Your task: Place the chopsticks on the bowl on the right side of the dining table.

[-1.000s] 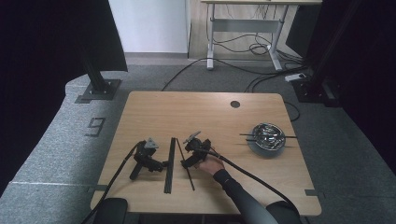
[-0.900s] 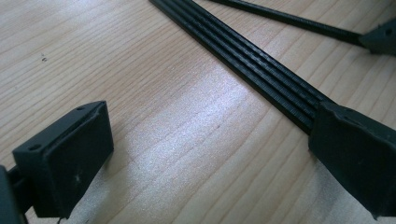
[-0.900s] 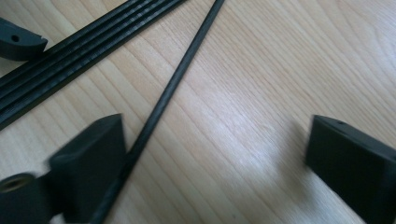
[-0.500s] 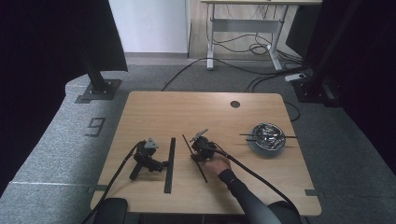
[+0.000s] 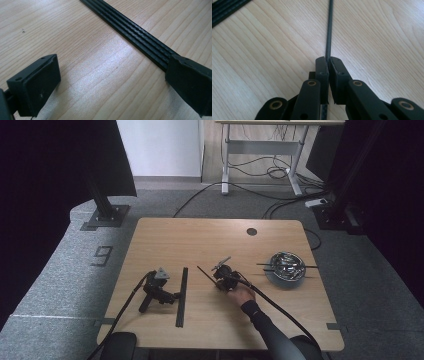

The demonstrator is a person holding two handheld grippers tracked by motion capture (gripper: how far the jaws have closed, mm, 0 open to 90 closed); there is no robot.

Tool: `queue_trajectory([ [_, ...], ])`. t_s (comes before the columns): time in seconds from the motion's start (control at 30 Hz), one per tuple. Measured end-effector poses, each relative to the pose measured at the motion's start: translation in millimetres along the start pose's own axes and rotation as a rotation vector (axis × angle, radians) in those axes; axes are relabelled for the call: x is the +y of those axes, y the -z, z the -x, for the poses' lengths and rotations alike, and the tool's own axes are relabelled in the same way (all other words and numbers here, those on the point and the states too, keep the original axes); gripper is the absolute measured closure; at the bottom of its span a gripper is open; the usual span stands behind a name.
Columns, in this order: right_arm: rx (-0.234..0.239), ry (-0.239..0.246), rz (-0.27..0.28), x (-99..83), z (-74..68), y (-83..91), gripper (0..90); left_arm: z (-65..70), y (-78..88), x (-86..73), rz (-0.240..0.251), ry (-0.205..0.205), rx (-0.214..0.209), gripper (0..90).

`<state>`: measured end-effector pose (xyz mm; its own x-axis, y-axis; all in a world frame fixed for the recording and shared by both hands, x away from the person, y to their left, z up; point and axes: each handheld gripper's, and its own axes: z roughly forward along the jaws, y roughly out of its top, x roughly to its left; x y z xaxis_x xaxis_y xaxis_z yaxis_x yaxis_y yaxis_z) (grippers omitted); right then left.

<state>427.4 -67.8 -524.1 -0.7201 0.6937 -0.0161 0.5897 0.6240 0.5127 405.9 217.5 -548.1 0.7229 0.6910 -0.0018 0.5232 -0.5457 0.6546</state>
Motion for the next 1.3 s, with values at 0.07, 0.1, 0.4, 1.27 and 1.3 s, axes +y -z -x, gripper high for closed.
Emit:
queue_trajectory([
  [0.07, 0.004, -0.005, -0.006, -2.0, 1.7, 1.6, 85.4, 0.1, 0.0, 0.0, 0.0, 0.001, 0.0, 0.0],
  [0.1, 0.002, -0.002, -0.008, -3.1, 2.6, 2.3, 85.4, 0.1, 0.0, 0.0, 0.0, 0.001, 0.0, 0.0],
  [0.4, -0.004, -0.012, -0.032, -19.5, 13.4, 13.1, 85.4, 0.0, 0.0, 0.0, 0.0, 0.001, 0.0, 0.0],
  [1.27, -0.014, -0.117, -0.045, -98.8, 53.5, 58.6, 85.3, 0.0, 0.0, 0.0, 0.0, 0.0, 0.0, 0.0],
  [1.3, -0.014, -0.122, -0.046, -103.1, 55.1, 61.1, 85.4, 0.0, 0.0, 0.0, 0.0, 0.0, 0.0, 0.0],
])
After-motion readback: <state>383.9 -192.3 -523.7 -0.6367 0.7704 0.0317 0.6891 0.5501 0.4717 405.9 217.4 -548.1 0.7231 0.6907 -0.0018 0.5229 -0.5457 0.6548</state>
